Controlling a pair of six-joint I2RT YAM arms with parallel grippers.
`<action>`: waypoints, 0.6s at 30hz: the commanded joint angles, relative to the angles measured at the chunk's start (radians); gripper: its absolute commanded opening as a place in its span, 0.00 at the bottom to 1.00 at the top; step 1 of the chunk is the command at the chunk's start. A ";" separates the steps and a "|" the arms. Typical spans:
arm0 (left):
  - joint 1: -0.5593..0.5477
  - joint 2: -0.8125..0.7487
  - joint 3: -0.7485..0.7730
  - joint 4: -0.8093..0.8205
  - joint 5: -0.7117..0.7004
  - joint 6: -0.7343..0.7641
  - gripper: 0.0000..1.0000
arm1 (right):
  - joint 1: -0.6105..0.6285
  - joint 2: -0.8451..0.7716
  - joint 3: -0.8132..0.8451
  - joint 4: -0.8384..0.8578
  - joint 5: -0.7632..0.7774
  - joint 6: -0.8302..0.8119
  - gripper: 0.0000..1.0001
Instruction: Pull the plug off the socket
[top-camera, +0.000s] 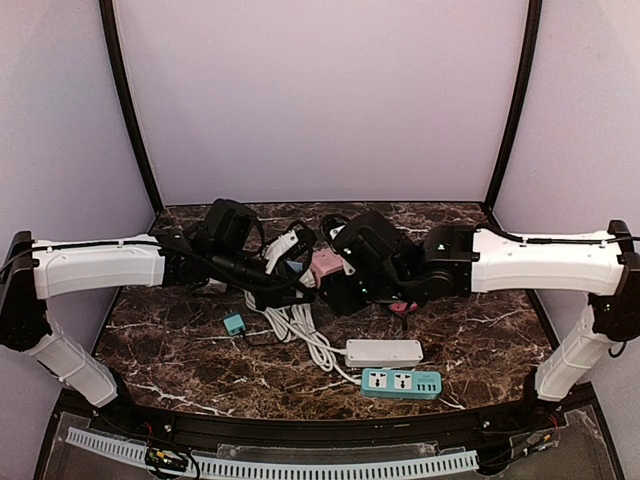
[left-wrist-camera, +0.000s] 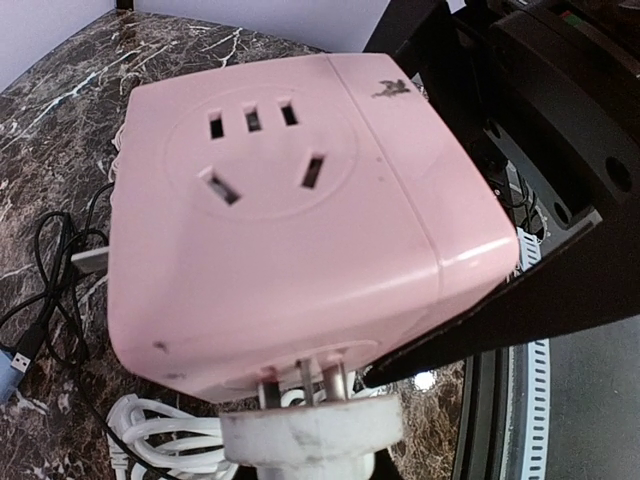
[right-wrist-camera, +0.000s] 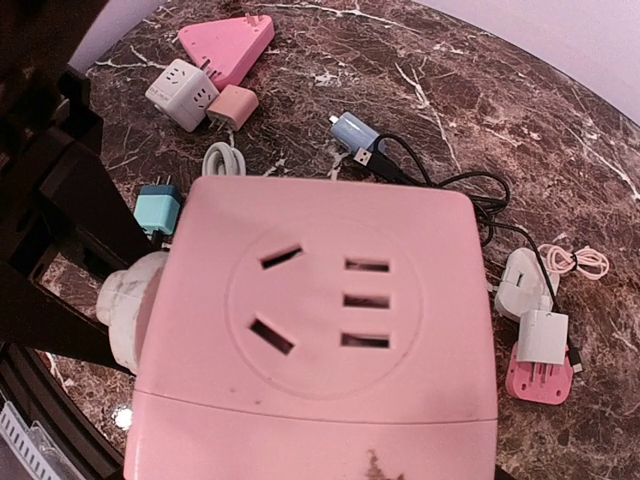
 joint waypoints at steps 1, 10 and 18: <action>0.013 -0.044 -0.022 -0.018 -0.048 0.033 0.01 | -0.022 -0.077 -0.010 0.049 -0.023 0.026 0.00; 0.013 -0.040 -0.004 -0.042 -0.040 0.039 0.01 | -0.006 -0.049 -0.025 0.065 0.017 -0.030 0.00; 0.027 -0.011 0.045 -0.109 0.026 0.055 0.01 | 0.054 0.012 -0.016 0.052 0.148 -0.096 0.00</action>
